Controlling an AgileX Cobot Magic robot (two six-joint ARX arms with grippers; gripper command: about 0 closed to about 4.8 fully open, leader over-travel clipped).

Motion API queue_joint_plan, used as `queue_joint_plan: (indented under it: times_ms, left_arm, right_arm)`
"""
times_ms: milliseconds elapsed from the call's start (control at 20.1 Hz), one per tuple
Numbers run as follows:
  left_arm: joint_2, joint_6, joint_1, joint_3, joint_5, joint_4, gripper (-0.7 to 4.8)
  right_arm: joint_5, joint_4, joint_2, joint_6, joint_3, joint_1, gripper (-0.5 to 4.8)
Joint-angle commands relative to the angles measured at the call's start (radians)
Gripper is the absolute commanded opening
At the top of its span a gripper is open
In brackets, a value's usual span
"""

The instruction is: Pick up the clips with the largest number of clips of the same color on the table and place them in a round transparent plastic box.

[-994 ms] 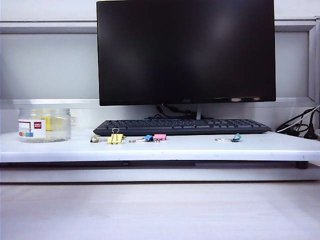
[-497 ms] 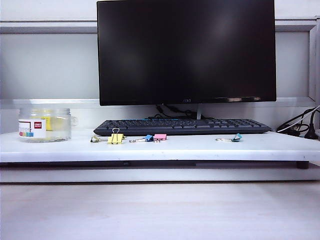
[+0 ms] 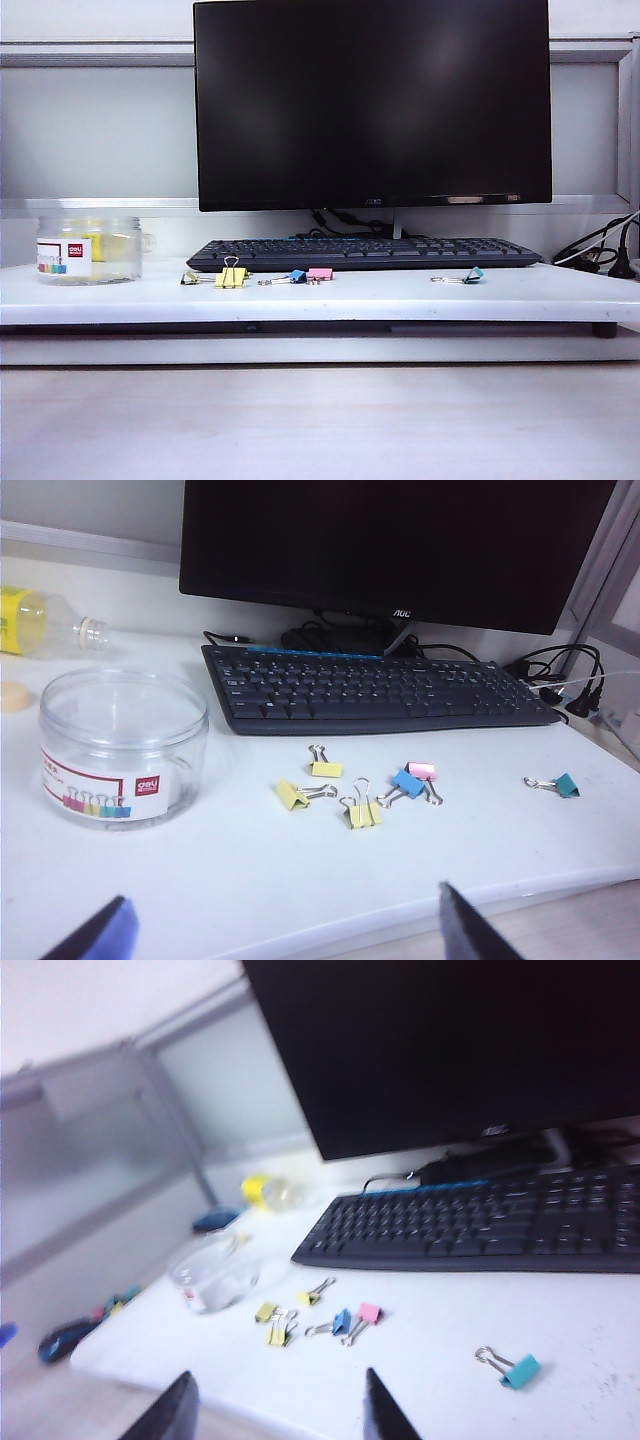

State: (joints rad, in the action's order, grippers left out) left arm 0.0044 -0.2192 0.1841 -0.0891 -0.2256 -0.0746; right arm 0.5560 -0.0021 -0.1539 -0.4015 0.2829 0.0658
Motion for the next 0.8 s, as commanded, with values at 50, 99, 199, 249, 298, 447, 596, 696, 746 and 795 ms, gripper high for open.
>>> queue_joint_plan:
  times_ms: [50, 99, 199, 249, 298, 447, 596, 696, 746, 795]
  left_arm:
    - [-0.003, 0.002, -0.001, -0.002, 0.014, -0.032, 4.02]
    - [-0.003, 0.001, 0.000, -0.002, 0.029, -0.054, 4.02]
    - [-0.003, 0.002, 0.000, -0.002, 0.030, -0.090, 4.02]
    - [-0.003, 0.001, 0.000, -0.002, 0.026, -0.097, 4.02]
    - [-0.003, -0.002, 0.000, -0.002, 0.000, -0.100, 4.02]
    - [-0.003, -0.002, 0.000, -0.002, -0.108, -0.099, 4.02]
    - [-0.003, -0.006, 0.000, -0.002, -0.199, -0.097, 4.01]
    - [-0.003, -0.010, 0.000, -0.002, -0.206, -0.096, 4.01]
    - [-0.003, -0.018, 0.000, -0.002, -0.205, -0.095, 4.01]
    - [-0.003, -0.018, 0.000, -0.002, -0.205, -0.093, 4.01]
  right_arm:
    - [0.005, -0.081, -0.185, 0.130, 0.114, 0.045, 2.16]
    - [0.004, -0.093, -0.274, 0.159, 0.158, 0.067, 2.16]
    - [0.005, -0.095, -0.453, 0.196, 0.245, 0.117, 2.16]
    - [0.005, -0.095, -0.536, 0.211, 0.288, 0.147, 2.16]
    - [0.009, -0.095, -0.633, 0.237, 0.341, 0.187, 2.16]
    - [0.056, -0.090, -0.871, 0.322, 0.483, 0.277, 2.16]
    - [0.111, -0.085, -1.049, 0.358, 0.602, 0.310, 2.16]
    - [0.157, -0.070, -1.132, 0.358, 0.651, 0.310, 2.16]
    - [0.170, -0.060, -1.160, 0.358, 0.662, 0.310, 2.16]
    - [0.180, -0.049, -1.184, 0.360, 0.669, 0.310, 2.16]
